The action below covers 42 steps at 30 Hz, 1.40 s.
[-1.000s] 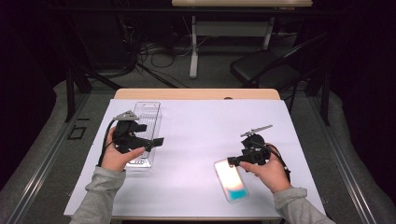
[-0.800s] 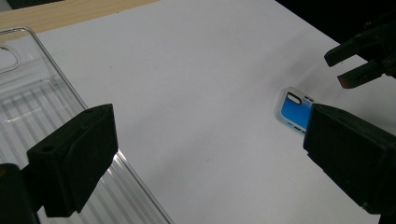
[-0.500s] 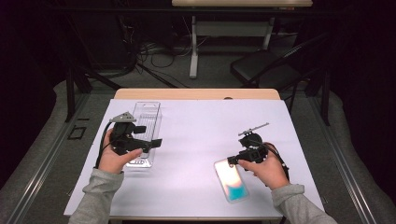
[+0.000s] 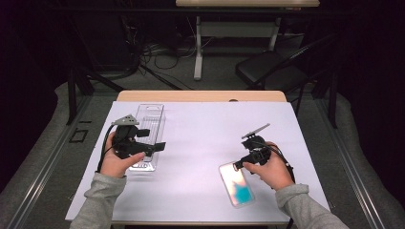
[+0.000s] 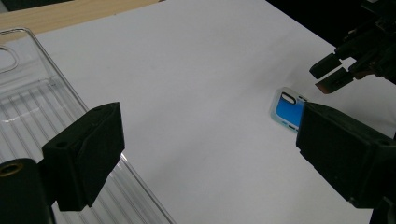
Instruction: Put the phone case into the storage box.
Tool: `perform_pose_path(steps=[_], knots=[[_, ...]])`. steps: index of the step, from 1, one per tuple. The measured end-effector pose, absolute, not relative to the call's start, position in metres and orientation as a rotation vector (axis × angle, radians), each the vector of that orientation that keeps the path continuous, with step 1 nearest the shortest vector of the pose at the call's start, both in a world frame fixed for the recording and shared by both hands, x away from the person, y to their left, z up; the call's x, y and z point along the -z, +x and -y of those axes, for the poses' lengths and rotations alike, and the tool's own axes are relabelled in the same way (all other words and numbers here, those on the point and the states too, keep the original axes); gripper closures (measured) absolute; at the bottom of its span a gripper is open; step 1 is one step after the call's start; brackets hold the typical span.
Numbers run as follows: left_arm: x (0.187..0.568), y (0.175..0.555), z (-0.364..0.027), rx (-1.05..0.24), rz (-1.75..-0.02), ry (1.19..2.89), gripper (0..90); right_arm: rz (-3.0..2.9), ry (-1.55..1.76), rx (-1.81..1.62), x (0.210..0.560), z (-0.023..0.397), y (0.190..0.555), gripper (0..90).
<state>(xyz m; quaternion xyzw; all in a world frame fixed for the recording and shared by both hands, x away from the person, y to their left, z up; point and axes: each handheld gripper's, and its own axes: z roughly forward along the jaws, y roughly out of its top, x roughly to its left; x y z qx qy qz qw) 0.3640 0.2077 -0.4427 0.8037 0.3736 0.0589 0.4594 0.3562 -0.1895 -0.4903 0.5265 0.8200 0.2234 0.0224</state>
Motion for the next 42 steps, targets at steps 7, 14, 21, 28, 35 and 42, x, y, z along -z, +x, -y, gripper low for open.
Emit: perform_pose_path(steps=[7, 14, 21, 28, 35, 42], knots=[[0.442, 0.364, -0.209, -0.150, -0.918, 1.976, 8.5, -2.560, 1.664, -0.592, 0.494, 0.186, 0.357, 51.9], [0.442, 0.364, -0.211, -0.147, -0.926, 1.972, 8.8, -2.572, 1.694, -0.552, 0.496, 0.182, 0.356, 50.7], [0.443, 0.364, -0.213, -0.144, -0.933, 1.962, 9.4, -2.563, 1.682, -0.547, 0.496, 0.180, 0.355, 50.1], [0.443, 0.364, -0.215, -0.142, -0.932, 1.956, 10.7, -2.568, 1.667, -0.502, 0.497, 0.179, 0.355, 51.1], [0.443, 0.364, -0.215, -0.143, -0.938, 1.955, 11.4, -2.564, 1.686, -0.518, 0.502, 0.178, 0.354, 52.2], [0.443, 0.363, -0.216, -0.143, -0.941, 1.955, 11.4, -2.578, 1.709, -0.443, 0.504, 0.178, 0.354, 56.3]])
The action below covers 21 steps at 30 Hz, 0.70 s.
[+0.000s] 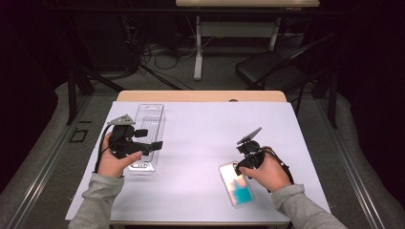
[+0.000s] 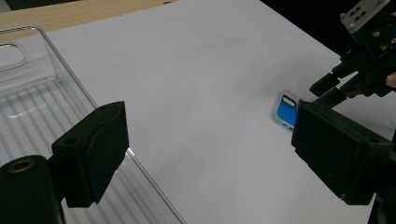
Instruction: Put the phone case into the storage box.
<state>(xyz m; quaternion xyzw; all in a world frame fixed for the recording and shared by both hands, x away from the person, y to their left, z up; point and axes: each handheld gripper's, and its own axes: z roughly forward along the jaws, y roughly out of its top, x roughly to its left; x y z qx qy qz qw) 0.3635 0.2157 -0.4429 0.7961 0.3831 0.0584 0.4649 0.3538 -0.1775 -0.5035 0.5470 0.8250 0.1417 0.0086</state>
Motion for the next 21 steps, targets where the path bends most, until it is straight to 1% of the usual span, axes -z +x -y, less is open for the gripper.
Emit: perform_pose_path(steps=[10, 15, 21], knots=[[0.444, 0.364, -0.217, -0.137, -0.946, 1.952, 11.9, -2.564, 1.782, -0.410, 0.513, 0.179, 0.352, 64.2], [0.444, 0.364, -0.217, -0.137, -0.947, 1.952, 12.0, -2.574, 1.807, -0.357, 0.515, 0.179, 0.353, 65.4], [0.444, 0.365, -0.217, -0.138, -0.946, 1.956, 12.1, -2.557, 1.828, -0.373, 0.520, 0.180, 0.352, 69.4]])
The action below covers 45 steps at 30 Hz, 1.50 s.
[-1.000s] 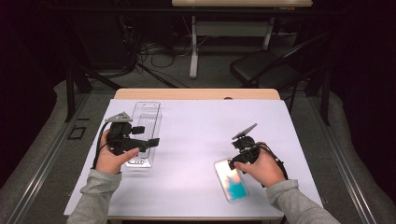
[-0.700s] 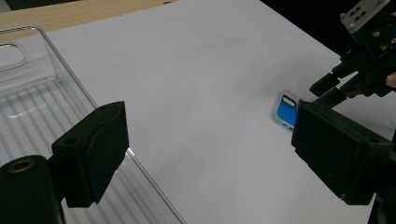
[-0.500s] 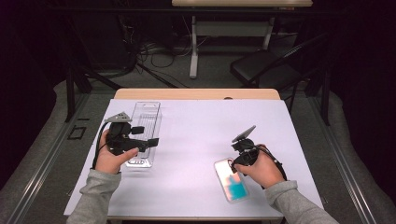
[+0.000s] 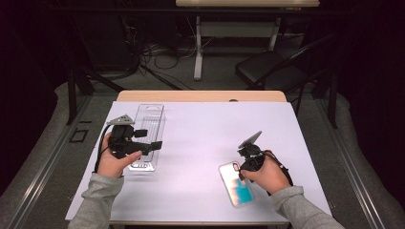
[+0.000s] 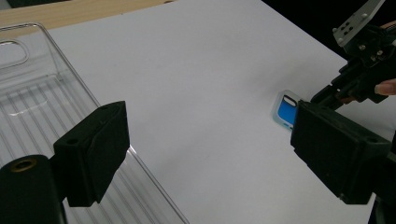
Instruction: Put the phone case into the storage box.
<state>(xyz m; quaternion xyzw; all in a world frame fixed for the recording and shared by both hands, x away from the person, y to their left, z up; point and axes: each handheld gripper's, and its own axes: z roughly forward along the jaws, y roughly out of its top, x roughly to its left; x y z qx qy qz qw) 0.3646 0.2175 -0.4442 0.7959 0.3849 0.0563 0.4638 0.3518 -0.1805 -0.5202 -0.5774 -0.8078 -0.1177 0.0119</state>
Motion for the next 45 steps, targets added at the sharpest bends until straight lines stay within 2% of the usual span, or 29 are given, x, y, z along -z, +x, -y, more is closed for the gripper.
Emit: perform_pose_path(steps=[10, 45], knots=[[0.4448, 0.3651, -0.2180, -0.133, -0.951, 1.954, 12.2, 2.506, -1.794, 0.295, 0.5219, 0.1815, 0.3519, 75.1], [0.4464, 0.3660, -0.2196, -0.129, -0.965, 1.949, 12.6, 2.473, -1.812, 0.239, 0.5255, 0.1820, 0.3517, 83.0]])
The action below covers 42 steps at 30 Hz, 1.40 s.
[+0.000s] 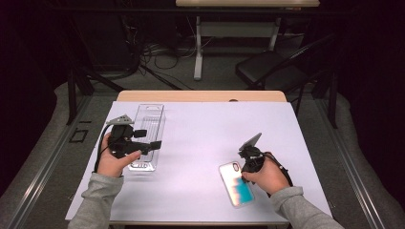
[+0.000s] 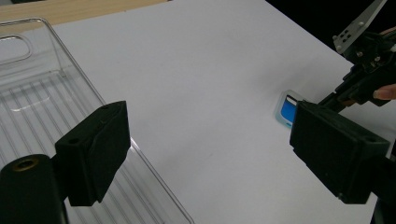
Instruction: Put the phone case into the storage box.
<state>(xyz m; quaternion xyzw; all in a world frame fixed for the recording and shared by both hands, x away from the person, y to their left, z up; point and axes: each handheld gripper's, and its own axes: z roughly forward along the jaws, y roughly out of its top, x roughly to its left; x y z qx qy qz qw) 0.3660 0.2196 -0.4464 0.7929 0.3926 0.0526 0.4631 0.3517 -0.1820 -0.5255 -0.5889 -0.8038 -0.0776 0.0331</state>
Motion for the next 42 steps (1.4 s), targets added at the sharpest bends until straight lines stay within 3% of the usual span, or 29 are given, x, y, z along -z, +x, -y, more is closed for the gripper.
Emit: perform_pose_path(steps=[42], knots=[[0.4469, 0.3665, -0.2207, -0.133, -0.970, 1.948, 13.4, 2.426, -1.848, 0.254, 0.5257, 0.1854, 0.3520, 86.7]])
